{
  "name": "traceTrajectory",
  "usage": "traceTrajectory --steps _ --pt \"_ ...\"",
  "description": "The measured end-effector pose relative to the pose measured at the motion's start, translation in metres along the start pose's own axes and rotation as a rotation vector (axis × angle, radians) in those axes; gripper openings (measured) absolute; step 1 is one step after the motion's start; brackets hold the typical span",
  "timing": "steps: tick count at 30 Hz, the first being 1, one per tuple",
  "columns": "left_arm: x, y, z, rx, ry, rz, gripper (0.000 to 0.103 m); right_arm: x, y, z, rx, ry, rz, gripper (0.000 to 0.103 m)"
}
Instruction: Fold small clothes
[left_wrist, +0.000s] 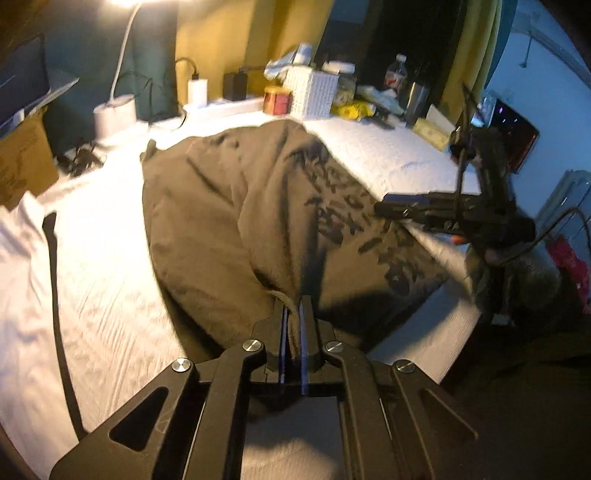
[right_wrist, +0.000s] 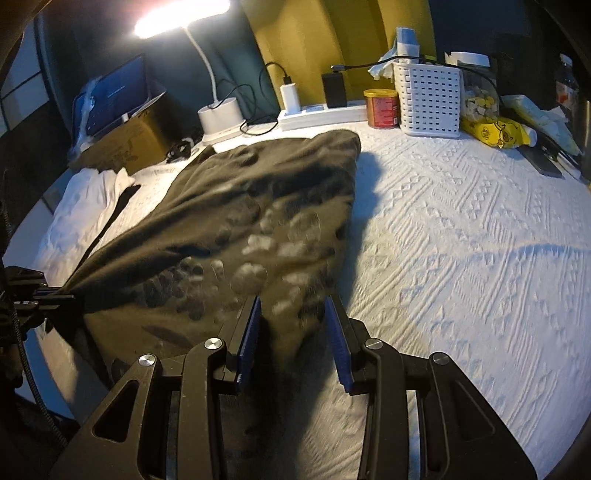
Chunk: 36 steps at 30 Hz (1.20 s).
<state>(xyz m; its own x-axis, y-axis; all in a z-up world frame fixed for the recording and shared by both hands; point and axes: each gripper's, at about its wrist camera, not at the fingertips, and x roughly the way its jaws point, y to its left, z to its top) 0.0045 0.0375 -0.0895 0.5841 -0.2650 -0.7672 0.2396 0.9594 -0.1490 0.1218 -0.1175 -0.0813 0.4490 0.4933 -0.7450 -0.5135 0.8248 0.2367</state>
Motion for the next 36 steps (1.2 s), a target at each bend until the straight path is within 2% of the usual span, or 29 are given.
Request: traceTrajectory --steps 4,13,17,21,24,29,31,32,33,34,36 --pt "0.008 0.006 -0.015 -0.016 0.034 0.043 0.003 -0.003 0.007 -0.013 -0.011 0.021 0.004 0.039" --pt "-0.007 0.005 -0.019 -0.016 -0.01 0.07 0.002 -0.017 0.018 -0.038 -0.005 0.056 0.008 0.039" --pt "-0.004 0.007 -0.024 -0.025 0.008 0.067 0.002 -0.022 0.029 -0.047 -0.047 0.059 0.02 0.036" --pt "0.001 0.011 -0.032 -0.04 0.041 0.075 0.001 -0.023 0.04 -0.05 -0.087 0.065 -0.002 0.036" --pt "-0.003 0.015 -0.029 -0.07 0.035 0.073 0.003 -0.023 0.036 -0.047 -0.077 0.074 0.005 0.036" --pt "-0.012 0.015 -0.019 -0.058 0.0 0.119 0.003 -0.023 0.032 -0.039 -0.083 0.085 -0.002 0.036" --pt "-0.013 0.019 -0.014 -0.066 -0.006 0.136 0.009 -0.024 0.029 -0.036 -0.079 0.076 -0.001 0.036" --pt "-0.012 0.021 -0.011 -0.07 -0.008 0.145 0.027 -0.023 0.025 -0.033 -0.075 0.071 -0.002 0.036" --pt "-0.011 0.023 -0.009 -0.075 -0.012 0.151 0.051 -0.022 0.023 -0.031 -0.072 0.067 -0.006 0.036" --pt "-0.01 0.025 -0.006 -0.085 -0.02 0.152 0.059 -0.022 0.02 -0.029 -0.068 0.066 -0.009 0.036" --pt "-0.008 0.029 0.001 -0.106 -0.031 0.141 0.062 -0.02 0.013 -0.024 -0.058 0.06 -0.016 0.037"
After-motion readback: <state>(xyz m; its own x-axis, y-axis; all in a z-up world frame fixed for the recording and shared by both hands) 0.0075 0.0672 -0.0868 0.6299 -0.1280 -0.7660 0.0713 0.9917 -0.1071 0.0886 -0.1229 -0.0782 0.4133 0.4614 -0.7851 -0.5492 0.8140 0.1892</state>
